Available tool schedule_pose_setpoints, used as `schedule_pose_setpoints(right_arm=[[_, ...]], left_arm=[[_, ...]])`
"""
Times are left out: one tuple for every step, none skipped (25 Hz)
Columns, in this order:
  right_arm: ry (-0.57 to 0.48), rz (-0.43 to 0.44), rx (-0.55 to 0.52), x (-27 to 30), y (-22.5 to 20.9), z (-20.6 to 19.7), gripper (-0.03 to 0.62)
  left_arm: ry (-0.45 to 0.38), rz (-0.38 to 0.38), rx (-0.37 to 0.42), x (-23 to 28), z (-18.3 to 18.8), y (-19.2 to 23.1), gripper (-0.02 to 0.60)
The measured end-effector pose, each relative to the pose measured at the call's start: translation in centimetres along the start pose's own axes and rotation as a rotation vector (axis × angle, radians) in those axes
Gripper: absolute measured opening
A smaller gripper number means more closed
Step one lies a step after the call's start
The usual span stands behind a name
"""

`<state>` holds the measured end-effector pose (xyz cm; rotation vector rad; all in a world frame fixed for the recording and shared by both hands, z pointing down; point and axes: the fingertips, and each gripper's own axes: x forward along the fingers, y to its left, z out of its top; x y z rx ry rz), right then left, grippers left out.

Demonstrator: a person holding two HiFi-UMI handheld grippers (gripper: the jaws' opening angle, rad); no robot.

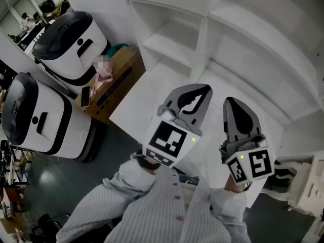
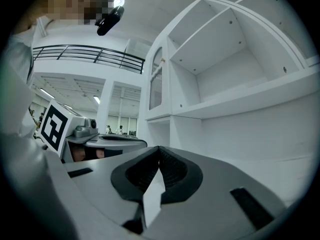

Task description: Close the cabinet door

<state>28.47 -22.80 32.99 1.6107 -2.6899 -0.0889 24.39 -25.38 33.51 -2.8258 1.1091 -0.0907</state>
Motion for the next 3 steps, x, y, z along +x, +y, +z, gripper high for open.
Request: schedule_pose_setpoints(right_arm=[[0.001,0.001,0.001,0.01,0.04,-0.02,0.014],[0.001,0.001,0.001,0.02,0.09,-0.04,0.012],[0.002,0.002,0.002,0.05,0.15,-0.06,0.012]], left_arm=[[0.002,0.000,-0.001,-0.03,-0.07,-0.01,0.010],[0.004,0.000,-0.001,-0.06,-0.15,-0.01,0.010],[0.006,0.000,-0.002,-0.10,-0.23,-0.01,0.011]])
